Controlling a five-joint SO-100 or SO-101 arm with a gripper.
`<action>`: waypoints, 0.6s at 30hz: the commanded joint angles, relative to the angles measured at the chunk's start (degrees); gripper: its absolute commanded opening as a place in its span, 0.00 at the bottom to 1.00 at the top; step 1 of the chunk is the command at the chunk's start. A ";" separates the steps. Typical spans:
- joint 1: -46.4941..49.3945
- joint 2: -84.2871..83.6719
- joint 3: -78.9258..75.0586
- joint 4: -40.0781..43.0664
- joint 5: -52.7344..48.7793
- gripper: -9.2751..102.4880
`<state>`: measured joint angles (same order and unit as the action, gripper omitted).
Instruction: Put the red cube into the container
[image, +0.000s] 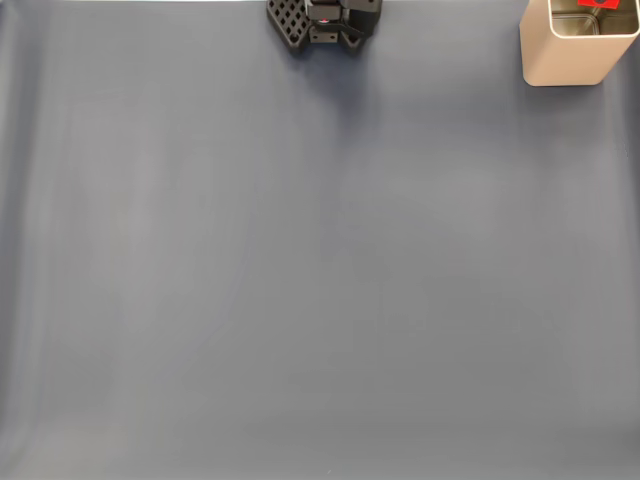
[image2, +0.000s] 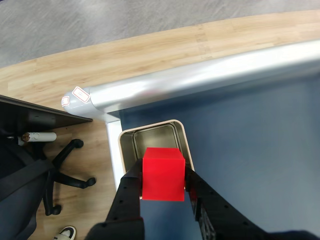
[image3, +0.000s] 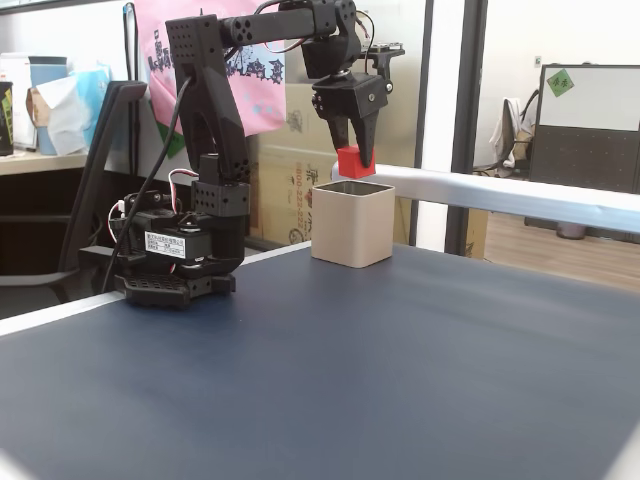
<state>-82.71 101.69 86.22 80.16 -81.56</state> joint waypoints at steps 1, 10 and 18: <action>-0.18 0.26 -3.08 0.18 2.37 0.10; 0.09 0.26 -3.43 -0.26 2.64 0.11; -0.18 0.35 -3.43 -1.05 1.67 0.16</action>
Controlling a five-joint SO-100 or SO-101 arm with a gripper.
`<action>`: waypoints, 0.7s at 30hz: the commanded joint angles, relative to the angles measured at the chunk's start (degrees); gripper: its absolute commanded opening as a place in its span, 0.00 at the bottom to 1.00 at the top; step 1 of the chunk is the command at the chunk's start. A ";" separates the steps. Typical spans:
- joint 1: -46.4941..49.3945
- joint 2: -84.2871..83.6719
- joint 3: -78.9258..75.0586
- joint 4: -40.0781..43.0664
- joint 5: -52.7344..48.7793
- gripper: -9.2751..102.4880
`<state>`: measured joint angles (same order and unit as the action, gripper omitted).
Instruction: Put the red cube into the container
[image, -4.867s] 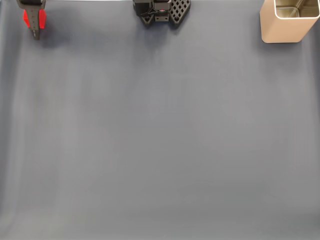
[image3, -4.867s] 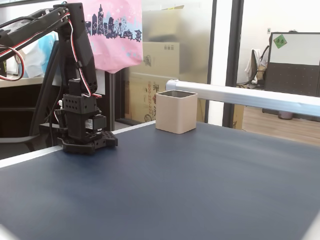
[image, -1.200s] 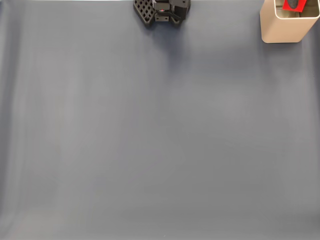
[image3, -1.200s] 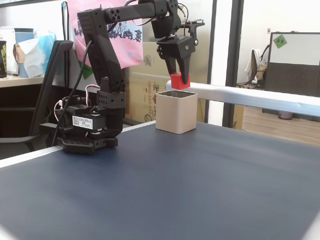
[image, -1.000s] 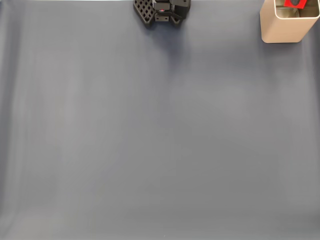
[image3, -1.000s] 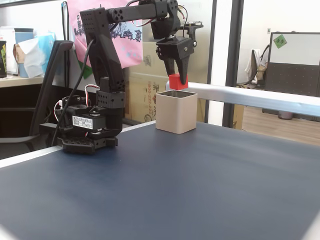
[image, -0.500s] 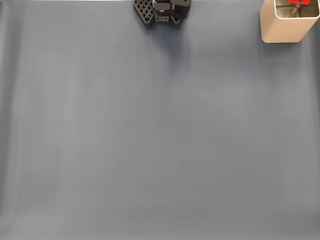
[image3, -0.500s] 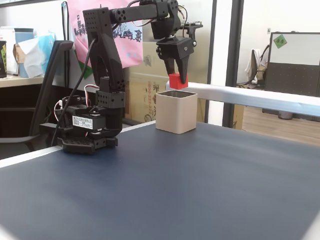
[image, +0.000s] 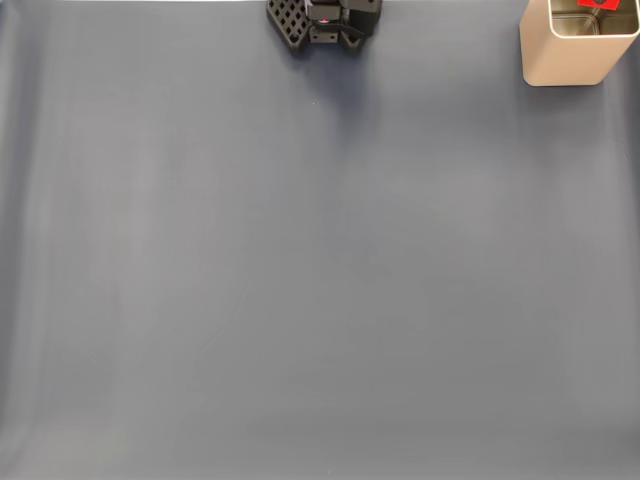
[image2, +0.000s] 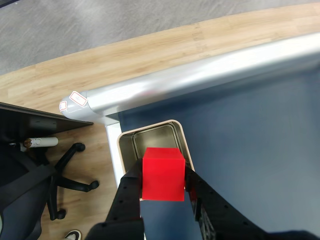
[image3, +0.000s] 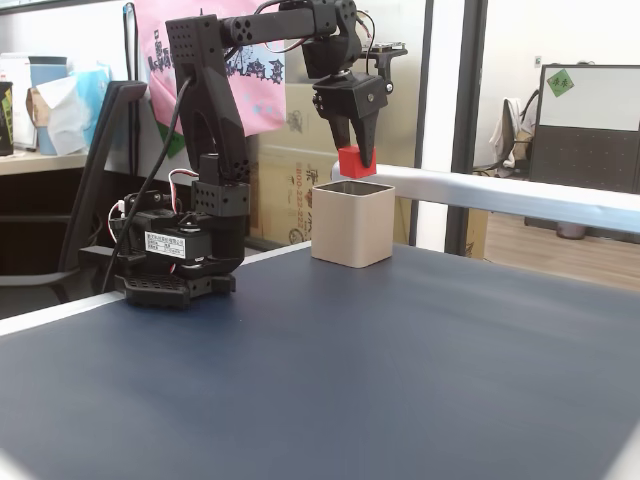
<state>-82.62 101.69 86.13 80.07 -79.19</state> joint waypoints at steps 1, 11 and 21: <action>-0.26 0.35 -3.34 -1.14 -0.70 0.17; -0.53 0.79 -2.99 -1.14 -0.26 0.26; -0.35 0.88 -3.69 0.97 0.79 0.34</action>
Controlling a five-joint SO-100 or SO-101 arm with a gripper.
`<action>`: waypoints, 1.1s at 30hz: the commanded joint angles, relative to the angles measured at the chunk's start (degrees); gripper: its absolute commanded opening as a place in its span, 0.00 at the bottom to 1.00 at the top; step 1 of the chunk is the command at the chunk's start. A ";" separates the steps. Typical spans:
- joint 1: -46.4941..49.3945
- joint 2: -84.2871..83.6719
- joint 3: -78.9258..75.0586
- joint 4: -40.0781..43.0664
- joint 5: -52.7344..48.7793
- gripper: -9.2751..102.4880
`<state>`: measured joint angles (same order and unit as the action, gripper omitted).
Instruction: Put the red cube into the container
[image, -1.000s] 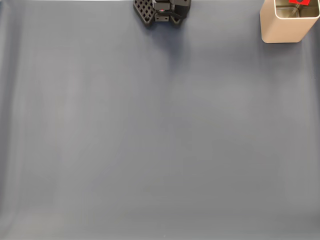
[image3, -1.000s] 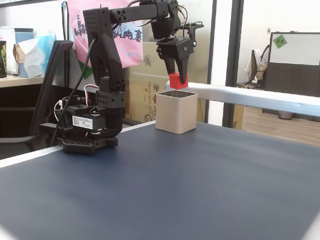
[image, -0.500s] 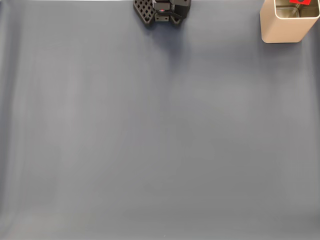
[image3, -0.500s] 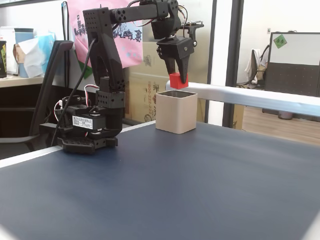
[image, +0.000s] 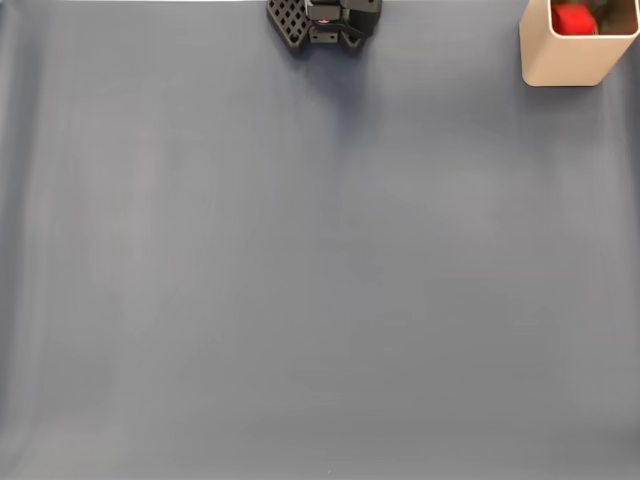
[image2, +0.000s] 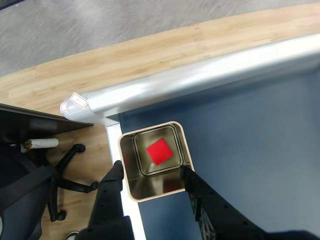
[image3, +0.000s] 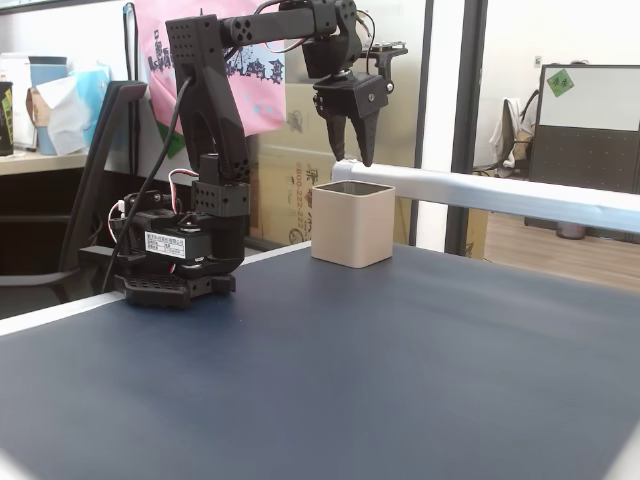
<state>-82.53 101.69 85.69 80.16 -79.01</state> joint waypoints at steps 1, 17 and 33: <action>-0.44 0.88 -3.25 1.23 0.35 0.35; -0.79 -1.76 -6.94 2.81 0.88 0.40; 1.41 -0.18 -6.42 1.93 1.14 0.27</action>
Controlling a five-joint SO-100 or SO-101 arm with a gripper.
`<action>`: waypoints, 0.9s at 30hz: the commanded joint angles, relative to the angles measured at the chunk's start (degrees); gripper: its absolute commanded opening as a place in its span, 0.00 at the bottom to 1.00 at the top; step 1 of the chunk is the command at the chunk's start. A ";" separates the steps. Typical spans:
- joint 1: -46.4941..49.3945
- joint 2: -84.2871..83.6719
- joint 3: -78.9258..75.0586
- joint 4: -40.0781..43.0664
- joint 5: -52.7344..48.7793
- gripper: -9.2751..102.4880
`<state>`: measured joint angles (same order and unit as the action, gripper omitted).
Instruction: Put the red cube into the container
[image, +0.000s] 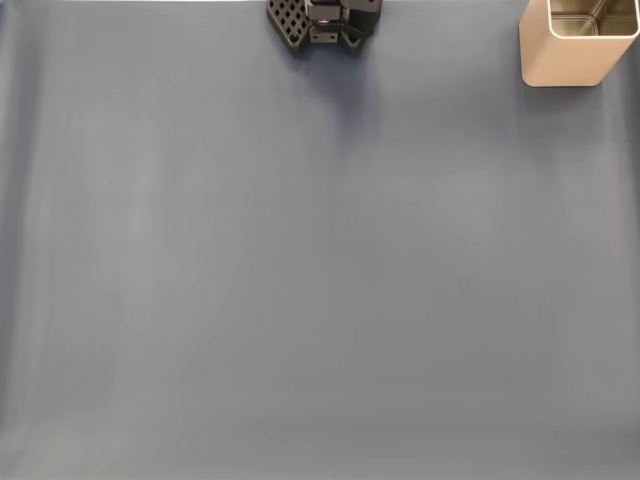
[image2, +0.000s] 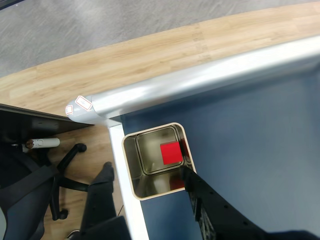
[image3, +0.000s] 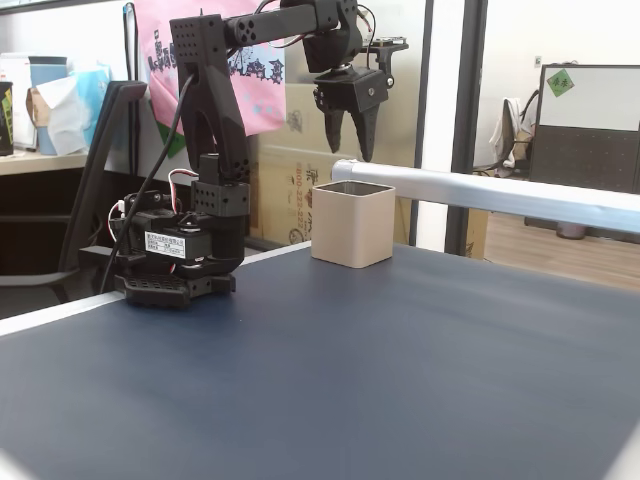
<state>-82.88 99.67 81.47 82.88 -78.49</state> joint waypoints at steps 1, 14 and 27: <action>2.64 2.20 -2.11 -0.70 0.53 0.24; 32.78 13.27 3.87 3.78 0.70 0.08; 76.20 35.86 33.22 -11.69 -8.53 0.08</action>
<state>-11.78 130.87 109.86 74.97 -85.08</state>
